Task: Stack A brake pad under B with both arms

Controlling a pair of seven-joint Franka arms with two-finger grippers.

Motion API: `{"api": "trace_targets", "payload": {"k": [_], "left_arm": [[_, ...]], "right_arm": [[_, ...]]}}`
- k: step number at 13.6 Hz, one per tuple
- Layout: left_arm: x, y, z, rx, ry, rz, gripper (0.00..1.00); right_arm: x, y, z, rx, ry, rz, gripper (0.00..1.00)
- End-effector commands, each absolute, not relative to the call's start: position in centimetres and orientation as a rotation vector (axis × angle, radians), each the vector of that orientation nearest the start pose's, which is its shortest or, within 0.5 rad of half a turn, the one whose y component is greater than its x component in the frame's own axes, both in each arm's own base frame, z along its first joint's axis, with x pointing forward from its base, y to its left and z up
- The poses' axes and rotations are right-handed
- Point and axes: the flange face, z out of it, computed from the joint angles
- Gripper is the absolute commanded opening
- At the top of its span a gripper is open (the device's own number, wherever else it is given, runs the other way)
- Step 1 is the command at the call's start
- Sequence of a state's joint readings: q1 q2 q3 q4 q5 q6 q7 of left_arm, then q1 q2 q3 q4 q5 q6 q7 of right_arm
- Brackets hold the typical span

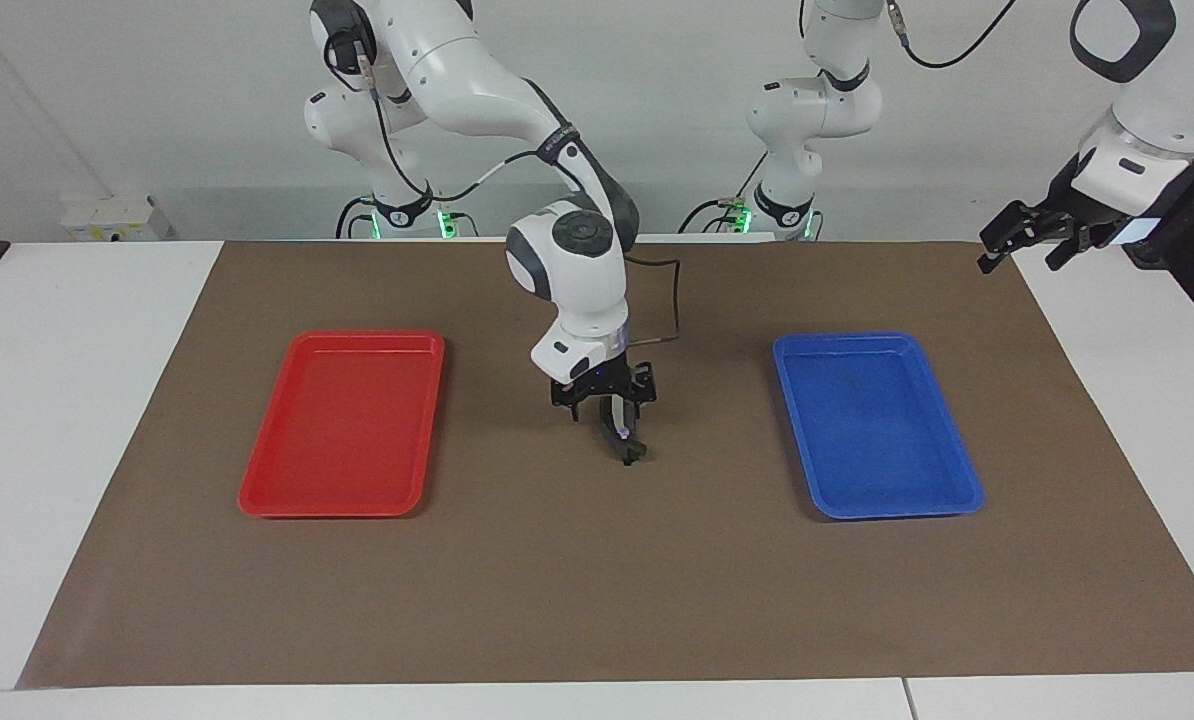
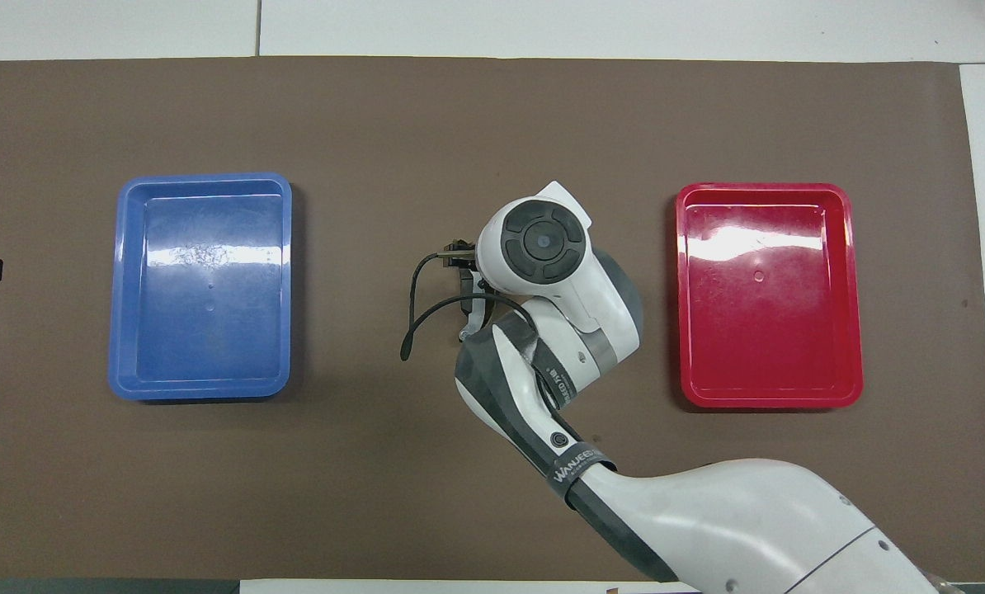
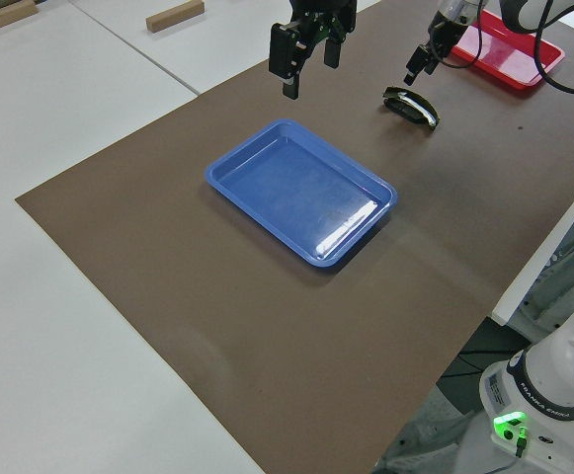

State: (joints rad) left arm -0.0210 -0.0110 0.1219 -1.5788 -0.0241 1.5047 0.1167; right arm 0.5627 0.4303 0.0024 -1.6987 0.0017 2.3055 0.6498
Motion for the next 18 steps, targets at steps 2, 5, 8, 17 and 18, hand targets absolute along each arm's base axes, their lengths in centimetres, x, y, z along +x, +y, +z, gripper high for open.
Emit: {"api": "trace_targets", "payload": {"k": [2,5,8,17,18], "left_arm": [[54.0,5.5,62.1,-3.159,0.030,0.085,1.00],[54.0,5.5,62.1,-3.159,0.030,0.085,1.00],[54.0,5.5,62.1,-3.159,0.030,0.085,1.00],[54.0,5.5,62.1,-3.159,0.030,0.085,1.00],[54.0,5.4,62.1,-3.159,0.032,0.085,1.00]], "right_arm": [[59.0,30.5,42.0,-3.062,0.192,-0.250,1.00],[60.1,22.7,46.9,-3.112,0.186,-0.240,1.00],[60.7,14.7,50.7,-3.138,0.218,-0.242,1.00],[53.6,-0.6,61.1,-3.173,0.224,-0.007,1.00],[53.0,-0.2,62.1,-3.154,0.206,0.048,1.00]]}}
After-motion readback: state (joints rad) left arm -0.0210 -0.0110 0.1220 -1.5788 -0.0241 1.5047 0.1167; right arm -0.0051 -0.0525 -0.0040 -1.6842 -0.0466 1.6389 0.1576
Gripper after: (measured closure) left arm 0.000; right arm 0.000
